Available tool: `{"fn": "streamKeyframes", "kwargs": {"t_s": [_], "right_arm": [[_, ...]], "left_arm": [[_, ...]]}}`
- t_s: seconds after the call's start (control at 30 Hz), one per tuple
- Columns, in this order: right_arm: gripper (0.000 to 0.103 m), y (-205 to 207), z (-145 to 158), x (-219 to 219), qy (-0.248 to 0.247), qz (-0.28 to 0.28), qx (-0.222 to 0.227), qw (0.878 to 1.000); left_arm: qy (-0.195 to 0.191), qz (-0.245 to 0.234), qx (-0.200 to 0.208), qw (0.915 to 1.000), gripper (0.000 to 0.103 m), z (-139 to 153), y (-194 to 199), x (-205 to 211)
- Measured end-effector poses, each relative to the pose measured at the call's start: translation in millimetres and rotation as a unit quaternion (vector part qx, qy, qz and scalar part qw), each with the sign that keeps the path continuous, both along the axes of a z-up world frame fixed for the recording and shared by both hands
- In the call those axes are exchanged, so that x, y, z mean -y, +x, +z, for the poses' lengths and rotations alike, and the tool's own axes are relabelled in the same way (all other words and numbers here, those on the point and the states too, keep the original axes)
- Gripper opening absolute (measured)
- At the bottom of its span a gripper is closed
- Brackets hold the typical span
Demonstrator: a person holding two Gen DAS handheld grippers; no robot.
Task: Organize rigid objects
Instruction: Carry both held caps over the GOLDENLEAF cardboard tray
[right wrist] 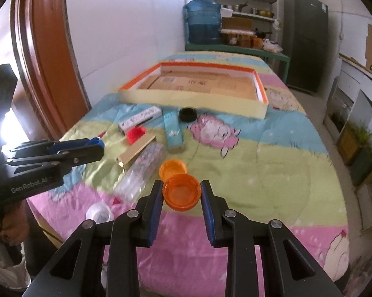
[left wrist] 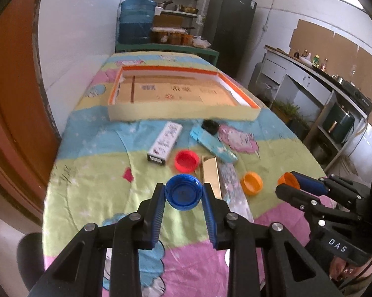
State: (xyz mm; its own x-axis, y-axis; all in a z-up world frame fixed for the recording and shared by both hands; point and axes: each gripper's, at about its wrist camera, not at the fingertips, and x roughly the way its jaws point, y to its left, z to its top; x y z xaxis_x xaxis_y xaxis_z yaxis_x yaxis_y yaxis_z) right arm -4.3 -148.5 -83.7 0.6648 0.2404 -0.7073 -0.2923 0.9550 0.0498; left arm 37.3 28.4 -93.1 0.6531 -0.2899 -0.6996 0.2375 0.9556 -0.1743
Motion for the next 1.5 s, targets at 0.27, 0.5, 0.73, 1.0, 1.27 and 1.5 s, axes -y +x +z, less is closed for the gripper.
{"fn": "streamKeyframes", "kwargs": {"t_s": [0.27,0.5,0.73,1.0,1.27,1.5], "right_arm": [[0.031,29.9,33.8,9.2,0.012,0.007,0.030,0.999],[0.031,70.6,63.2,17.5,0.017,0.016,0.047,0.999],[0.031,124.5,72.5,25.3,0.012,0.025,0.040,0.999],[0.031,189.0,65.1,33.4,0.011,0.027,0.011,1.000],[0.031,235.5,52.3,29.0,0.005,0.031,-0.010,0.999],[0.031,270.2,33.2,23.6,-0.001,0.024,-0.037,0.999]], "left_arm": [[0.026,0.028,0.026,0.9989,0.031,37.0,29.4,0.3],[0.020,0.049,0.028,0.9982,0.031,59.3,73.3,-2.6],[0.033,0.057,0.038,0.9971,0.031,70.8,118.9,-0.2],[0.040,0.056,0.025,0.9973,0.031,69.9,176.4,5.8],[0.054,0.059,0.007,0.9968,0.031,58.4,229.0,9.9],[0.062,0.064,-0.026,0.9957,0.031,30.4,253.9,11.2]]}}
